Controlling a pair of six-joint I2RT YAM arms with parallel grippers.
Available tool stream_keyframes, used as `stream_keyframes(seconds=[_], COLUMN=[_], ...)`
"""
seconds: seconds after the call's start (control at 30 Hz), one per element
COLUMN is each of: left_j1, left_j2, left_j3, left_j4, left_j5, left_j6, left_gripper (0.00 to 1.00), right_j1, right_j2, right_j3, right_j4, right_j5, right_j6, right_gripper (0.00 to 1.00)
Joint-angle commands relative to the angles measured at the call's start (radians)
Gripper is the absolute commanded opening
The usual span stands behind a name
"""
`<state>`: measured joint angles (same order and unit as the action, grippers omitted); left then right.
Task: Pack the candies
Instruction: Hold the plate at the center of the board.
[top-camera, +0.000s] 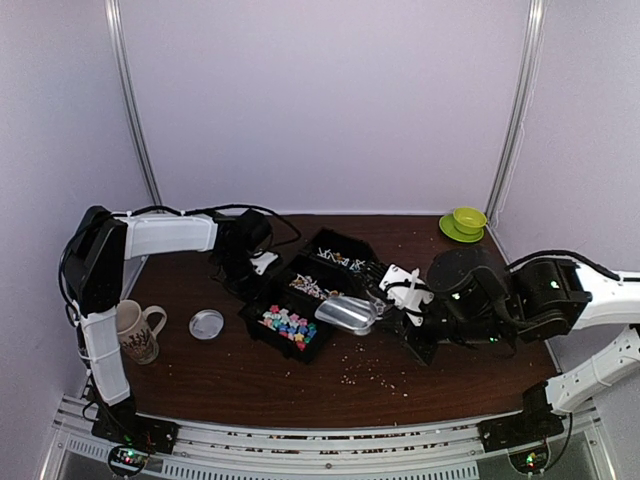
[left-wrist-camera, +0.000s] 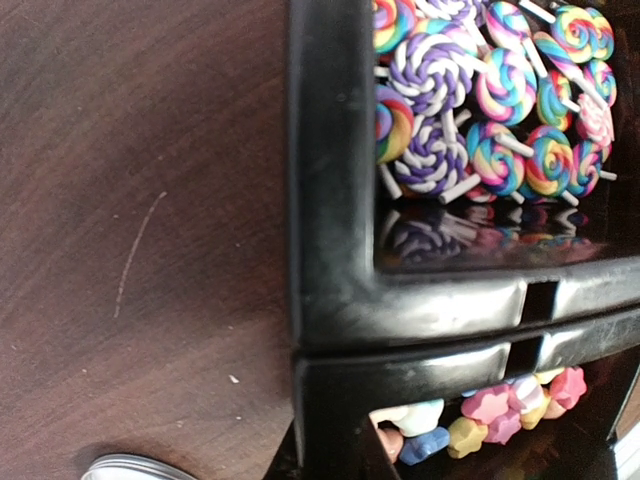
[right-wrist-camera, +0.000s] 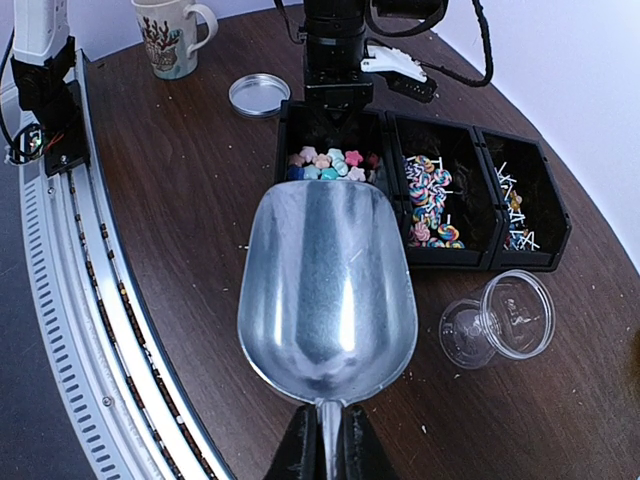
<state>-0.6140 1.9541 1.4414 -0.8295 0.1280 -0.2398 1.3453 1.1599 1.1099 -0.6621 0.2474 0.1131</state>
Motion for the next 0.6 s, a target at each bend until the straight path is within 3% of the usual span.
stream_keyframes(seconds=[0.0,0.2,0.57], left_j1=[0.002,0.008,0.008], left_j2=[-0.042,-0.064,-0.025], left_j3=[-0.051,-0.134,-0.07], left_j4=[0.022,0.101,0.005], left_j5=[0.081,0.178,-0.022], left_j6=[-0.044,-0.097,-0.1], left_gripper=[0.0,0.0,0.0], right_j1=[-0.004,-0.005,-0.004], right_j2=[0.015,0.039,0.065], right_j3=[0.04,0.073,0.087], right_j4=[-0.02,-0.046,-0.05], right_j5=[-0.006,-0.016,-0.025], right_j6=[-0.008,-0.01,-0.018], right_gripper=[0.0,0.0,0.0])
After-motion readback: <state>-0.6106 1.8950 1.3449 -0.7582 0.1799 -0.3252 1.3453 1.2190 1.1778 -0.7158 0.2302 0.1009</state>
